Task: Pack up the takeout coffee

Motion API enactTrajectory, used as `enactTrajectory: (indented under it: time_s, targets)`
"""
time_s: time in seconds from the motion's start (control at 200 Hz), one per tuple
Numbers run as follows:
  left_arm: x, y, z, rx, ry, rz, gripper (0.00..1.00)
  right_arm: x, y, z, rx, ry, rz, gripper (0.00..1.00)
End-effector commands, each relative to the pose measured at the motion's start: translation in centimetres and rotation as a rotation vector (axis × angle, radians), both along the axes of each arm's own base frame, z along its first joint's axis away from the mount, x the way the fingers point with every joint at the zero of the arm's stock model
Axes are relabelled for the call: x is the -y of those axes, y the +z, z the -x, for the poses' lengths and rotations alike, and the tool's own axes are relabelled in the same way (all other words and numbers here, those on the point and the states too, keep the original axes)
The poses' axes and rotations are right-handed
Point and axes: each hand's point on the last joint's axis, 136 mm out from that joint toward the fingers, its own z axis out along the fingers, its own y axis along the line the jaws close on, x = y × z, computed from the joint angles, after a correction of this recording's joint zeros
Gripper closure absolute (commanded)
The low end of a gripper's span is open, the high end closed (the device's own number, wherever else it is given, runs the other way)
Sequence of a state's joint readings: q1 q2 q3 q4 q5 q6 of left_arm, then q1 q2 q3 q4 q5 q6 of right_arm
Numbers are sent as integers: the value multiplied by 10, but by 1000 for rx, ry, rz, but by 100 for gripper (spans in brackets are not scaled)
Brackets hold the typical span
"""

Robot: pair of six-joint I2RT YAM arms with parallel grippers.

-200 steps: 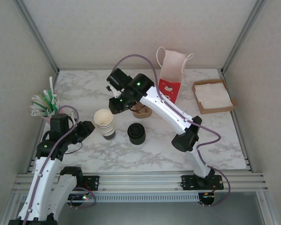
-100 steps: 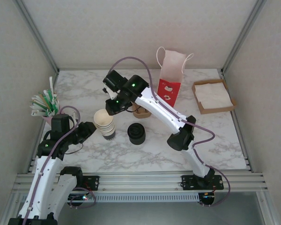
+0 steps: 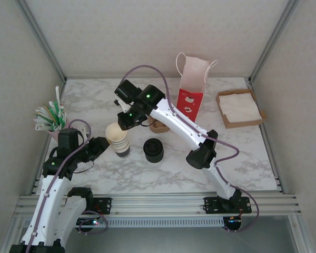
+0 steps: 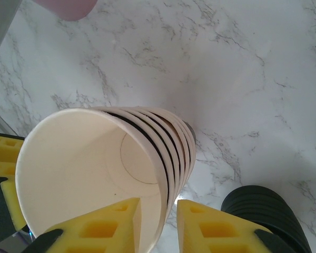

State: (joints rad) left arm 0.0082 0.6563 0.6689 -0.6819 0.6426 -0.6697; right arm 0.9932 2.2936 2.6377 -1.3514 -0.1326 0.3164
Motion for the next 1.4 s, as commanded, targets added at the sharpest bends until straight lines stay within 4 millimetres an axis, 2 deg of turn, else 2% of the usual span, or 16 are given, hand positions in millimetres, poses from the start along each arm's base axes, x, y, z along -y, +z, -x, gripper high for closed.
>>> enactTrajectory:
  time_s: [0.0, 0.145, 0.275, 0.611, 0.956, 1.282, 1.397]
  targets:
    - [2, 0, -1, 20, -23, 9, 71, -7, -5, 6, -17, 30, 1, 77]
    - [3, 0, -1, 24, -27, 15, 71, -8, -6, 6, -22, 31, -4, 80]
    - [3, -1, -1, 24, -27, 16, 70, -8, -5, 6, -23, 26, -3, 87]
    - [4, -2, -2, 27, -32, 16, 70, -6, 15, 3, 16, 6, -42, 97]
    - [3, -4, -2, 26, -30, 14, 70, -5, 38, 2, 51, -12, -97, 98]
    - [4, 0, -1, 34, -33, 15, 70, -2, 52, 3, 66, -27, -123, 99]
    - [3, 1, 0, 36, -29, 11, 70, 0, 65, 5, 76, -35, -154, 100]
